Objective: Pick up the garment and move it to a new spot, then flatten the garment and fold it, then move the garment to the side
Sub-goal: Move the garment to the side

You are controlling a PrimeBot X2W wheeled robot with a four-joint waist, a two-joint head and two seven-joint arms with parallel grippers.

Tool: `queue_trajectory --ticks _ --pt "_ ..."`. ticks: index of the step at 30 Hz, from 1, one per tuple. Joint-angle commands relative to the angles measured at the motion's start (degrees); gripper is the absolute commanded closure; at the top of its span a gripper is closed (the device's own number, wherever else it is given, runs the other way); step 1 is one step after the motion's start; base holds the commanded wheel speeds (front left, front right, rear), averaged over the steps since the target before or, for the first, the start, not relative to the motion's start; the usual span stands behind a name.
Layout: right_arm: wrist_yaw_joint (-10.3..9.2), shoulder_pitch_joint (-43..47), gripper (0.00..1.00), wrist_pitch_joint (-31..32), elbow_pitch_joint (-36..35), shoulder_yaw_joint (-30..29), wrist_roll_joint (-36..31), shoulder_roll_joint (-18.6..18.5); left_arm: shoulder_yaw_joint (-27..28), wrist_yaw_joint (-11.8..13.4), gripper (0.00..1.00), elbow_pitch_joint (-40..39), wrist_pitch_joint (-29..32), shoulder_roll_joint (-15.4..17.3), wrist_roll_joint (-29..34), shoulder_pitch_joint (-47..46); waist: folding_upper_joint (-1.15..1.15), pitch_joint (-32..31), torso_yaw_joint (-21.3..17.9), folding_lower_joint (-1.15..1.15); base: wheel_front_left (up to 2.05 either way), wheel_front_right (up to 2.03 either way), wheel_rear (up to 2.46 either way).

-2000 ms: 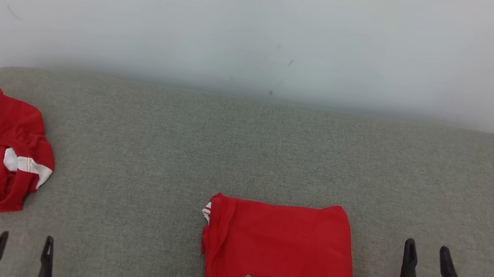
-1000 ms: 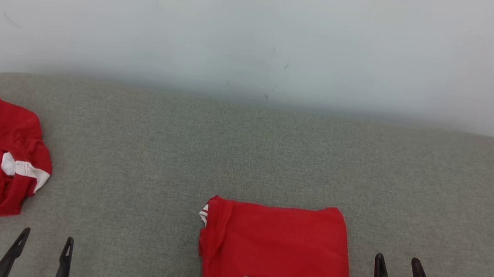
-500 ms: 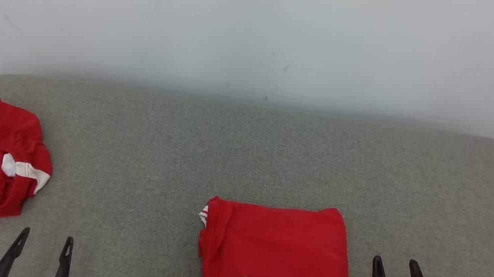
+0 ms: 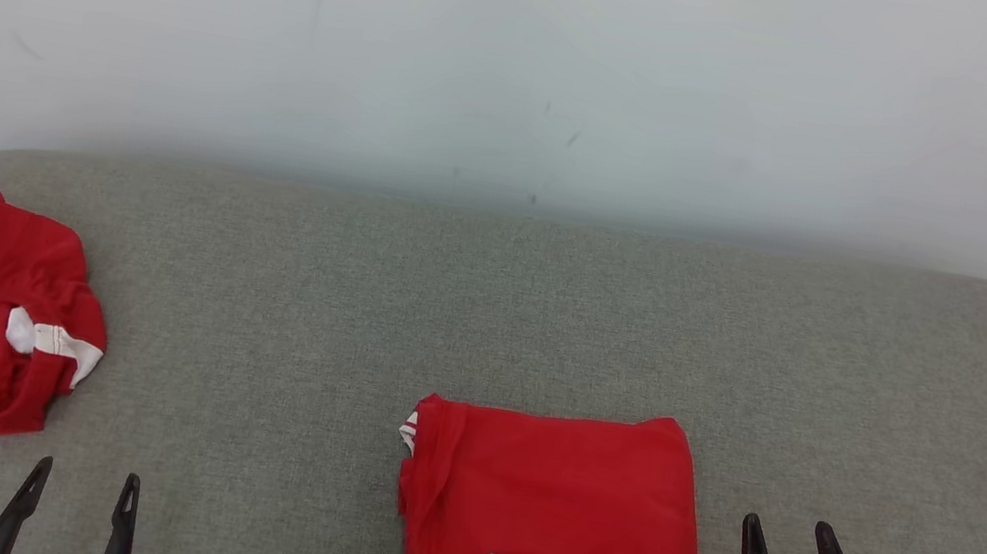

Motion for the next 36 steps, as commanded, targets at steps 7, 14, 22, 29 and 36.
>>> queue_trajectory --ticks 7,14,22,29,36 --pt "-0.09 0.62 0.0 0.11 0.26 -0.08 -0.17 -0.09 -0.12 0.35 0.0 0.17 -0.26 0.38 -0.43 0.36 0.0 0.04 0.13 0.0 0.0 0.0 0.0" --pt "-0.09 -1.92 0.0 0.87 1.89 0.27 -1.35 -0.68 -0.08 0.77 0.0 -0.4 -0.4 0.46 -0.88 0.32 0.0 0.58 0.4 0.0 0.0 0.0 0.0" --pt "-0.09 -10.59 0.0 3.61 12.79 1.88 -1.51 -2.18 -0.9 0.74 0.0 -0.32 -0.48 -0.08 -1.02 -1.26 0.0 2.6 1.78 0.0 0.0 0.0 0.0" --pt "-0.09 -18.4 0.0 2.42 28.5 2.41 -0.17 -2.57 -2.33 0.1 0.0 0.65 -0.61 -0.75 -0.95 -3.76 0.0 5.59 4.28 0.0 0.0 0.0 0.0" --pt "-0.09 -23.49 0.0 -0.04 40.85 4.33 1.17 -1.51 -2.88 -0.35 0.0 1.84 -0.76 -1.02 -1.08 -5.76 0.0 7.42 5.4 0.0 0.0 0.0 0.0"
